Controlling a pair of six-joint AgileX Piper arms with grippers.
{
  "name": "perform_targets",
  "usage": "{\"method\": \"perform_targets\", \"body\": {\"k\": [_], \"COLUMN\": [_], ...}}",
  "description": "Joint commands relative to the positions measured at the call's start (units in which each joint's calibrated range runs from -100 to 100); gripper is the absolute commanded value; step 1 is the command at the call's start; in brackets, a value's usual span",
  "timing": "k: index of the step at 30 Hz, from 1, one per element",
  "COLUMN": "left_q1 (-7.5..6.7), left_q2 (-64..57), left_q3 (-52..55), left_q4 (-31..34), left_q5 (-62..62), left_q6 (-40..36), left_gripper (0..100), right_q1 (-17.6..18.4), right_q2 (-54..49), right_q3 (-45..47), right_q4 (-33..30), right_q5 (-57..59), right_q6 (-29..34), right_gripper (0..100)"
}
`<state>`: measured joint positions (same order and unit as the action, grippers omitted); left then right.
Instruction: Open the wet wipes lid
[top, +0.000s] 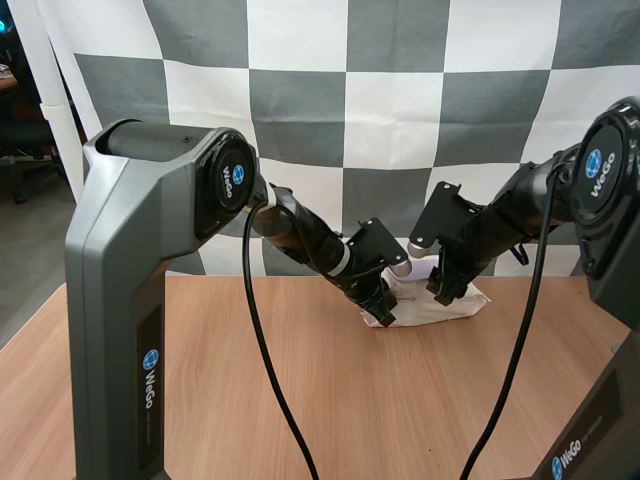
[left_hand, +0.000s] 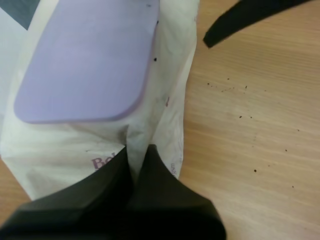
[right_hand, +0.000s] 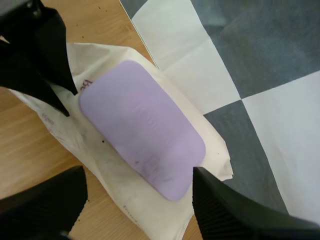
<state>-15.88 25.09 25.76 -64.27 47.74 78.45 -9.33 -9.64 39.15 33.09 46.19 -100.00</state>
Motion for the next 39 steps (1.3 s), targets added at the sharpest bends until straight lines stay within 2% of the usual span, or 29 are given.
{"method": "perform_targets", "body": {"k": [1,27,30,33,36,39], "left_q1": [0.0,0.0,0.0,0.0,0.0,0.0], "left_q2": [0.01,0.01,0.01,0.01,0.01,0.01], "left_q3": [0.04,0.04,0.04,0.04,0.04,0.04], "left_q4": [0.16,0.27,0.27,0.27,0.27,0.26], "left_q5": [0.07,0.4,0.4,0.4,0.4,0.59], "left_q6": [-0.23,-0.43,-0.43,-0.43,-0.43,-0.43], "left_gripper": [0,0,0,0,0,0], "right_q1": [0.03,0.03,0.03,0.03,0.03,0.03], "right_q2": [-0.05,4.07,4.18,4.18,4.18,4.18], "right_q3": [0.01,0.01,0.01,-0.46,-0.73,-1.25], "right_q4": [-0.01,0.58,0.58,0.83,2.86,3.68], "right_q5": [-0.84,-3.94,-5.22,-5.03,-3.82,-0.93], "right_q6": [0.0,0.0,0.0,0.0,0.0,0.0], "right_gripper": [100,98,88,65,48,44]}}
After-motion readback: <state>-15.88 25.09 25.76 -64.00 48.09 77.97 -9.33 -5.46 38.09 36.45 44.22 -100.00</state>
